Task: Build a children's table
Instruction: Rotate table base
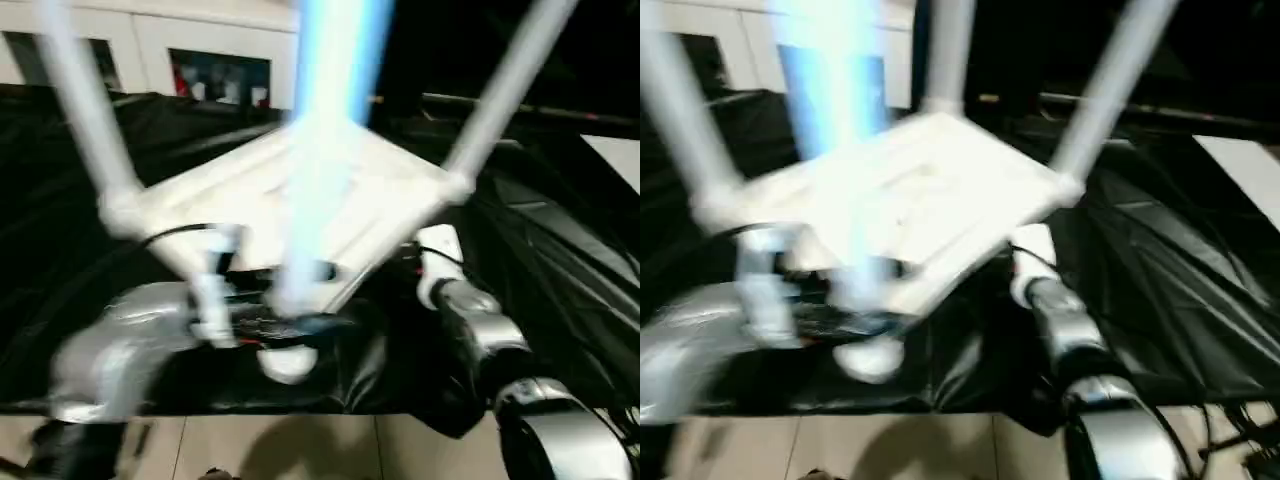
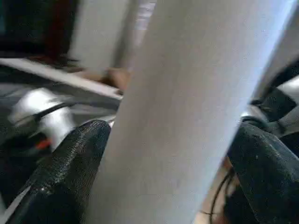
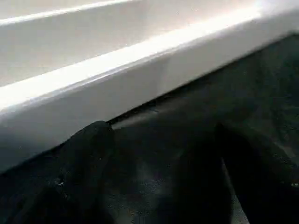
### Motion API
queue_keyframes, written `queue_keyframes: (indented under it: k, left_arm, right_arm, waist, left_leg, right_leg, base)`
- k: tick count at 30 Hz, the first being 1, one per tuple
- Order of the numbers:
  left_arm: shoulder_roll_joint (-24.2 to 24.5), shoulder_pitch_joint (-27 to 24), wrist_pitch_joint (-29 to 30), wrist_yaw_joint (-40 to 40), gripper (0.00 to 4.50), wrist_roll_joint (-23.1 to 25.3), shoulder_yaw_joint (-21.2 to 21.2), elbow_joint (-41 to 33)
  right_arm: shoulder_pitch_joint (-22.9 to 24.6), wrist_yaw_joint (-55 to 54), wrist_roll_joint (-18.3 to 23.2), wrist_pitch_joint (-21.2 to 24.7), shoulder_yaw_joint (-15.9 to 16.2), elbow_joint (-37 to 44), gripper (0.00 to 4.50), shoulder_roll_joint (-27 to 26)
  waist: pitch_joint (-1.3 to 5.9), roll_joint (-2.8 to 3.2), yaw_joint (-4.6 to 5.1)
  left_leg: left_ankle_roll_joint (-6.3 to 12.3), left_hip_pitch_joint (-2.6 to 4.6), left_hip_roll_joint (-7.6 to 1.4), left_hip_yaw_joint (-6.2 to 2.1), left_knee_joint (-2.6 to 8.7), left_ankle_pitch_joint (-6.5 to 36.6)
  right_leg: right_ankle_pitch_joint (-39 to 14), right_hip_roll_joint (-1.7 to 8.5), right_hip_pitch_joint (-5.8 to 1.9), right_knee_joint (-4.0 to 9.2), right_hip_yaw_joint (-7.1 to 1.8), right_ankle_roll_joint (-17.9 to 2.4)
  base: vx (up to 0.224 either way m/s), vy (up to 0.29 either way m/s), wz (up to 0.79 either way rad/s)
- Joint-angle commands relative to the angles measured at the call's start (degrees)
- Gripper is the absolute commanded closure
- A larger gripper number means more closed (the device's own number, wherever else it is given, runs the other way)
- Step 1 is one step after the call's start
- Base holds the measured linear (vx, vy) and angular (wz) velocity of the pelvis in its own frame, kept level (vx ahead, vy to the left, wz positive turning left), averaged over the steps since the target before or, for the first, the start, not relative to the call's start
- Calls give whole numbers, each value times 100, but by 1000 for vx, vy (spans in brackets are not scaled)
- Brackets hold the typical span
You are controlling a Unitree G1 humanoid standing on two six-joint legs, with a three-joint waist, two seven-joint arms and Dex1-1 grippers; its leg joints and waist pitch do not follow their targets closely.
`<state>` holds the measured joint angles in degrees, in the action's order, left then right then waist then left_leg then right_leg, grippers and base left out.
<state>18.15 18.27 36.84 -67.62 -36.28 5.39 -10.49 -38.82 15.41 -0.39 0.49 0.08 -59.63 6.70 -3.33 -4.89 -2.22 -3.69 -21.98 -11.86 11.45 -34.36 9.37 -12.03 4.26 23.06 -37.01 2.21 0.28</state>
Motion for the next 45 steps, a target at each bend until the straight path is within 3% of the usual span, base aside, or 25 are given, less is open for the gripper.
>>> queue_keyframes:
  k: [1, 5, 6, 7, 8, 9, 12, 17, 20, 21, 22, 24, 25, 27, 28, 29, 30, 31, 32, 33, 35, 37, 43, 45]
  left_arm:
    - [-225, 208, -206, 49, 10, 140, 320, 108]
    - [-678, 564, -871, 446, 10, 818, 634, 739]
    - [-765, 730, -1133, 809, 10, 1162, 702, 1099]
    - [-774, 749, -1161, 850, 10, 1200, 707, 1141]
    - [-823, 945, -1472, 1296, 10, 1590, 722, 1587]
    - [-825, 1013, -1528, 1465, 10, 1713, 719, 1731]
    - [-727, 1144, -1799, 1690, 10, 1989, 688, 2076]
    - [-596, 1230, -2046, 1958, 10, 2319, 694, 2401]
    - [-756, 1462, -2722, 2375, 10, 2697, 723, 3053]
    - [-771, 1494, -2822, 2424, 10, 2755, 745, 3129]
    - [-817, 1512, -2868, 2397, 10, 2713, 721, 3182]
    - [-822, 1514, -2873, 2394, 10, 2708, 718, 3188]
    - [-810, 1407, -2766, 1909, 10, 2368, 648, 2993]
    - [-645, 1296, -2722, 1444, 10, 2210, 679, 2862]
    - [-546, 1267, -2691, 1268, 10, 2169, 683, 2887]
    - [-488, 1256, -2686, 1167, 10, 2149, 682, 2924]
    - [-394, 1258, -2697, 1041, 10, 2156, 690, 3005]
    - [-225, 1291, -2716, 808, 10, 2206, 738, 3192]
    - [-107, 1341, -2810, 635, 26, 2284, 782, 3407]
    - [15, 1422, -2999, 556, 26, 2466, 868, 3683]
    - [144, 1561, -3319, 520, 47, 2755, 993, 4103]
    - [221, 1669, -3505, 429, 57, 2928, 1098, 4358]
    - [431, 2147, -3773, -18, 112, 3398, 1485, 5149]
    - [428, 2172, -3789, -31, 131, 3405, 1487, 5190]
  right_arm:
    - [-153, 272, -74, -146, 245, -119, 55, -256]
    - [-324, 233, -120, -265, 234, -388, 55, -365]
    - [-377, 188, -184, -325, 240, -474, 55, -382]
    - [-383, 183, -190, -331, 241, -482, 55, -384]
    - [-427, 87, -201, -376, 208, -539, 55, -397]
    - [-443, 41, -196, -389, 193, -561, 55, -398]
    - [-484, 10, -175, -436, 145, -629, 55, -377]
    - [-461, 220, -96, -491, 81, -622, 55, -322]
    - [-386, 347, -101, -638, 26, -644, 55, -167]
    - [-371, 351, -102, -657, 17, -636, 55, -137]
    - [-341, 415, -46, -688, -38, -583, 55, -81]
    - [-337, 423, -39, -692, -45, -577, 55, -74]
    - [-211, 729, 104, -752, -140, -319, 55, 150]
    - [-34, 1163, 159, -775, -112, -10, 55, 400]
    - [72, 1406, 157, -784, -61, 161, 55, 536]
    - [137, 1559, 152, -793, -29, 264, 55, 623]
    - [229, 1794, 161, -754, 22, 429, 55, 730]
    - [392, 2166, 156, -712, 127, 739, 55, 935]
    - [515, 2456, 151, -680, 200, 974, 55, 1092]
    - [645, 2774, 189, -600, 261, 1241, 55, 1252]
    - [798, 3152, 236, -501, 332, 1579, 55, 1443]
    - [928, 3440, 300, -397, 407, 1890, 55, 1596]
    - [1481, 4345, 487, 15, 631, 3136, 55, 2192]
    - [1505, 4371, 496, 43, 634, 3193, 55, 2209]
  waist:
    - [376, 80, -69]
    - [394, 96, -36]
    - [396, 157, -36]
    - [398, 139, -27]
    - [396, 127, -38]
    - [399, 143, -54]
    - [397, 149, -50]
    - [410, 167, -92]
    - [411, 167, -148]
    - [415, 206, -169]
    - [410, 180, -169]
    - [411, 182, -188]
    - [410, 254, -195]
    - [422, 192, -236]
    - [424, 189, -237]
    - [416, 202, -262]
    - [410, 314, -279]
    - [399, 313, -271]
    - [395, 255, -271]
    - [381, 261, -289]
    - [394, 283, -297]
    - [398, 325, -294]
    - [406, 314, -339]
    - [403, 318, -347]
  left_leg:
    - [-310, 87, -109, -65, 409, 1247]
    - [-197, 97, -114, -70, 387, 1164]
    - [-173, 110, -121, -68, 387, 1176]
    - [-161, 113, -116, -67, 384, 1208]
    - [-147, 103, -113, -81, 394, 1211]
    - [-171, 145, -135, -74, 391, 1294]
    - [-192, 130, -126, -90, 399, 1392]
    - [-117, 129, -136, -80, 384, 1209]
    - [-57, 142, -129, -66, 378, 1148]
    - [-77, 149, -137, -75, 378, 1141]
    - [-79, 141, -137, -73, 382, 1206]
    - [-86, 139, -134, -73, 380, 1262]
    - [-99, 137, -130, -83, 380, 1258]
    - [26, 128, -127, -61, 353, 1099]
    - [67, 122, -121, -58, 347, 1043]
    - [122, 128, -118, -51, 344, 999]
    - [96, 134, -117, -68, 350, 1056]
    - [94, 145, -107, -59, 356, 1154]
    - [86, 143, -117, -59, 356, 1213]
    - [148, 143, -89, -57, 361, 1280]
    - [117, 143, -126, -74, 368, 1323]
    - [60, 147, -132, -79, 369, 1352]
    - [171, 132, -132, -80, 360, 1239]
    - [178, 133, -141, -83, 358, 1293]
  right_leg:
    - [-574, 299, -265, 429, -219, -1053]
    - [-317, 293, -281, 419, -218, -1121]
    - [-260, 293, -265, 428, -218, -1154]
    - [-263, 281, -262, 437, -215, -1156]
    - [-309, 284, -282, 431, -209, -1162]
    - [-368, 291, -256, 436, -208, -1177]
    - [-505, 299, -267, 440, -204, -1165]
    - [-199, 305, -269, 401, -206, -1288]
    - [-38, 293, -271, 413, -207, -1345]
    - [0, 309, -274, 395, -206, -1353]
    - [-48, 309, -274, 407, -204, -1350]
    - [-159, 324, -279, 410, -206, -1379]
    - [-148, 329, -281, 399, -206, -1397]
    - [196, 308, -310, 383, -204, -1465]
    - [257, 300, -310, 375, -206, -1482]
    - [253, 297, -301, 383, -207, -1480]
    - [132, 307, -293, 383, -204, -1479]
    - [24, 279, -287, 430, -201, -1437]
    - [-36, 283, -298, 424, -206, -1422]
    - [-193, 258, -300, 476, -207, -1346]
    - [-364, 297, -300, 458, -209, -1309]
    - [-421, 303, -287, 457, -205, -1356]
    - [-238, 304, -304, 451, -200, -1388]
    - [-331, 328, -299, 459, -199, -1436]
  base:
    - [0, 0, 0]
    - [0, 0, 0]
    - [0, 0, 0]
    - [0, 0, 0]
    - [0, 0, 0]
    - [0, 0, 0]
    - [0, 0, 0]
    - [0, 0, 0]
    - [0, 0, 0]
    - [0, 0, 0]
    - [0, 0, 0]
    - [0, 0, 0]
    - [0, 0, 0]
    - [0, 0, 0]
    - [0, 0, 0]
    - [0, 0, 0]
    - [0, 0, 0]
    - [0, 0, 0]
    - [0, 0, 0]
    - [0, 0, 0]
    - [0, 0, 0]
    - [0, 0, 0]
    - [0, 0, 0]
    - [0, 0, 0]
